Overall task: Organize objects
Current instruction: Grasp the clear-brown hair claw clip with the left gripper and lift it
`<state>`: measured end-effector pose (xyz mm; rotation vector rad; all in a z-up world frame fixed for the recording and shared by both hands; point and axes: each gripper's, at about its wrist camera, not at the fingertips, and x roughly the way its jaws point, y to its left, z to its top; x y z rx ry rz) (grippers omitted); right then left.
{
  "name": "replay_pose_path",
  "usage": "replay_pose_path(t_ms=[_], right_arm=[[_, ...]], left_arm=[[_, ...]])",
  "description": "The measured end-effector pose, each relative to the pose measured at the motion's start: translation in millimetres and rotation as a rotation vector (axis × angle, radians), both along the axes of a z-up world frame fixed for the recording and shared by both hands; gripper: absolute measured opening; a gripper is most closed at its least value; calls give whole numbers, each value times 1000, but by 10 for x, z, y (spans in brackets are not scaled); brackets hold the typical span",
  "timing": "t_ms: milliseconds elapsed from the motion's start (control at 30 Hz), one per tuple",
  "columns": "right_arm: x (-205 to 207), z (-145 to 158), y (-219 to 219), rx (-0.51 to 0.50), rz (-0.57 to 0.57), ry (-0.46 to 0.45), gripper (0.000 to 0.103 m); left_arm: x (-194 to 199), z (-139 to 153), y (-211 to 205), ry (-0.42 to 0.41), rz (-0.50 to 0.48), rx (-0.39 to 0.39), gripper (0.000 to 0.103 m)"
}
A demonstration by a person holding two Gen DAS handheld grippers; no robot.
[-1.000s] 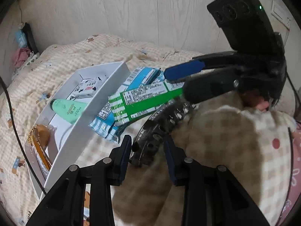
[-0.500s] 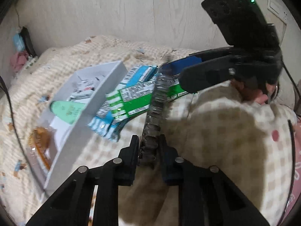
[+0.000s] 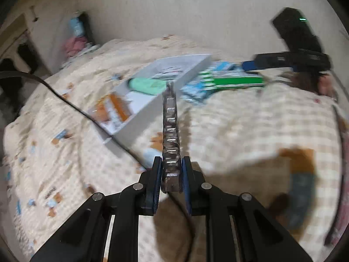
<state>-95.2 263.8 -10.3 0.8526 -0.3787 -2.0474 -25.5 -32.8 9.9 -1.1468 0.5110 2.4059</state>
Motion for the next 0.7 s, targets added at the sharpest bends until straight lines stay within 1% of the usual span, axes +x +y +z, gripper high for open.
replay_pose_path(t_ms=[33, 100, 167, 200, 233, 267, 300, 400, 433, 467, 500, 533, 567, 600, 633, 700], right_arm=[[-2, 1, 6, -2, -1, 2, 76], [-9, -4, 7, -4, -1, -1, 76], [-14, -11, 6, -5, 0, -4, 76], [-15, -10, 7, -5, 0, -2, 76], [-16, -10, 6, -5, 0, -2, 76], [-19, -13, 5, -4, 1, -3, 76], [-18, -13, 7, -4, 1, -4, 76], [-21, -17, 9, -4, 2, -7, 76], [-21, -17, 9, -4, 1, -7, 76], [-22, -18, 9, -4, 1, -7, 76], [-22, -17, 10, -4, 1, -7, 76], [-22, -17, 10, -5, 2, -7, 76], [-23, -18, 11, -5, 2, -7, 76], [-24, -18, 13, -5, 2, -7, 76], [-25, -18, 13, -5, 2, -8, 76], [-25, -18, 14, -5, 2, -8, 76]], left_arm=[[0, 16, 33, 2, -27, 13, 28], [34, 96, 95, 16, -67, 46, 56], [-6, 169, 124, 14, -102, 112, 65], [-31, 204, 116, 14, -107, 142, 65], [-60, 211, 125, 19, -94, 142, 65], [-106, 186, 134, 24, -69, 126, 65], [-186, 133, 126, 18, -29, 91, 65], [-361, -53, 78, -48, 44, 51, 65], [-408, -137, 45, -78, 59, 66, 65], [-445, -184, 13, -106, 63, 99, 65], [-484, -230, -19, -148, 64, 145, 60], [-545, -288, -70, -205, 72, 207, 55], [-594, -318, -118, -240, 90, 248, 50], [-632, -342, -165, -259, 116, 280, 45], [-655, -348, -196, -265, 139, 296, 43], [-665, -330, -213, -262, 160, 308, 37]])
